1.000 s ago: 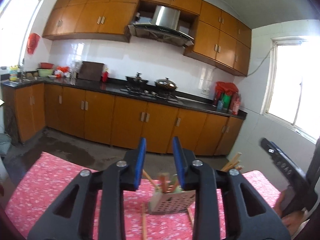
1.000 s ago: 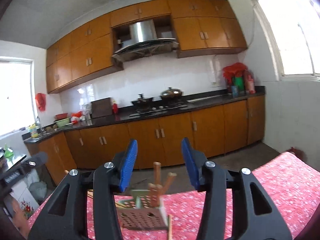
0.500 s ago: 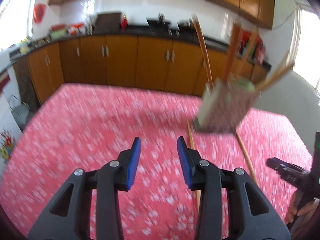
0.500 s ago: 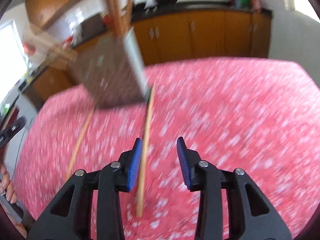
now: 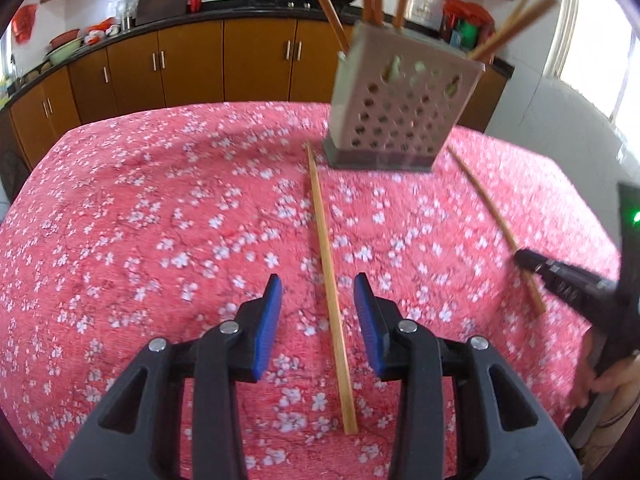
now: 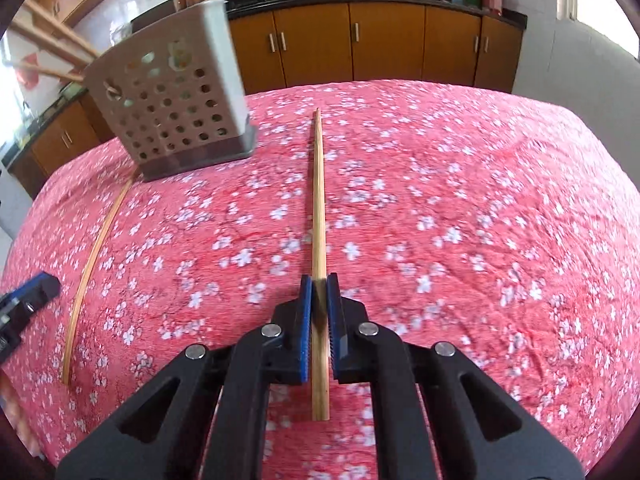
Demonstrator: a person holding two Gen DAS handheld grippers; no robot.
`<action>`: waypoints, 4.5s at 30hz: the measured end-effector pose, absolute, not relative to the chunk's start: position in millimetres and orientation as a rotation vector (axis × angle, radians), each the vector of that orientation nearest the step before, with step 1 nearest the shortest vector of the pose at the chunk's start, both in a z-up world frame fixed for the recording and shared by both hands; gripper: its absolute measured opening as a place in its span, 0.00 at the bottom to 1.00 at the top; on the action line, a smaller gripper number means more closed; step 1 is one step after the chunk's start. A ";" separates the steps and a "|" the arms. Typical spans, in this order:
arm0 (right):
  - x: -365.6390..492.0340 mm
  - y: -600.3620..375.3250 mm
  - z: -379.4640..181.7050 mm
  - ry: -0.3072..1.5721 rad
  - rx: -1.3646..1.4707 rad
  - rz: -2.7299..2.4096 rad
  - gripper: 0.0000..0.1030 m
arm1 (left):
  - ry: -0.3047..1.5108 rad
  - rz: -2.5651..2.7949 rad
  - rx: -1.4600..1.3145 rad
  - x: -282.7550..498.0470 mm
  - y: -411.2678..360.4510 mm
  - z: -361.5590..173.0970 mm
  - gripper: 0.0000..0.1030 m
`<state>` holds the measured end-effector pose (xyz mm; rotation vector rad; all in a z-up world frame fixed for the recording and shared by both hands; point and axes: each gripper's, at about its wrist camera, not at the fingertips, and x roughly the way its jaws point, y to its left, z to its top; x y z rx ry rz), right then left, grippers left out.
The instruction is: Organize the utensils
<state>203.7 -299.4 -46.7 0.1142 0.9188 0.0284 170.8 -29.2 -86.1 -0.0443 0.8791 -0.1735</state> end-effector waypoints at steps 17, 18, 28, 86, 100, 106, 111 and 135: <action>234.0 -290.0 -50.2 0.896 0.049 0.013 0.08 | 0.927 -0.005 -0.046 224.7 19.7 -98.3 0.10; 239.0 -289.0 -50.5 0.892 0.042 0.006 0.08 | 0.924 -0.002 -0.046 226.2 21.2 -98.2 0.10; 263.8 -293.8 -54.5 0.884 0.067 0.005 0.09 | 0.902 0.006 -0.072 233.1 24.3 -100.3 0.12; 256.1 -292.0 -52.3 0.879 0.048 -0.002 0.09 | 0.904 0.009 -0.092 235.5 26.1 -101.9 0.12; 256.0 -292.1 -52.3 0.879 0.048 -0.002 0.09 | 0.905 0.009 -0.095 235.7 25.6 -101.8 0.12; 256.1 -292.3 -52.1 0.879 0.049 -0.003 0.09 | 0.905 0.009 -0.097 236.0 25.3 -101.7 0.12; 256.6 -292.3 -52.2 0.880 0.050 -0.003 0.09 | 0.905 0.009 -0.096 236.1 25.3 -101.7 0.12; 241.0 -295.1 -54.6 0.882 0.053 0.021 0.09 | 0.911 -0.011 -0.049 212.3 25.5 -99.3 0.12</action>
